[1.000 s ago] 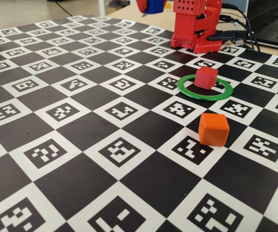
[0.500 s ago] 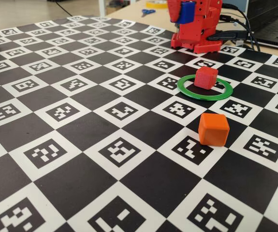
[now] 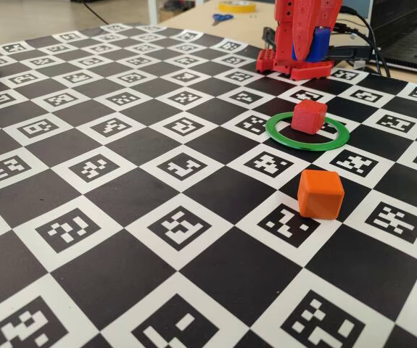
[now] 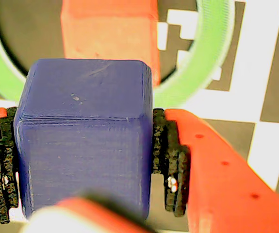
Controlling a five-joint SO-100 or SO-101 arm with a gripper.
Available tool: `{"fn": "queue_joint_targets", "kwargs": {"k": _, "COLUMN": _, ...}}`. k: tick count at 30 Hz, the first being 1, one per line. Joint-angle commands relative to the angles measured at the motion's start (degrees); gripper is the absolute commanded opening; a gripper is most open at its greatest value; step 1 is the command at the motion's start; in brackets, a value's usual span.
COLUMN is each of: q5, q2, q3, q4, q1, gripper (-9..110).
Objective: Grab the red cube then put it in the green circle then put the blue cube on top and finally the orange cube on top
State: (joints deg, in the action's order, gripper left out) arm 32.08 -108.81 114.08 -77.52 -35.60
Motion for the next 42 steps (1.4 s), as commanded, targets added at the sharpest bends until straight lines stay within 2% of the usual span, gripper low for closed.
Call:
{"fn": "queue_joint_targets", "kwargs": {"k": 1, "q5": 0.53, "q2": 0.35, "q3": 0.18, "q4": 2.11, "q1": 0.44, "gripper": 5}}
{"fn": "queue_joint_targets", "kwargs": {"k": 42, "q5": 5.62, "q2": 4.92, "q3": 7.73, "q4": 12.57, "q1": -3.34, "gripper": 5}}
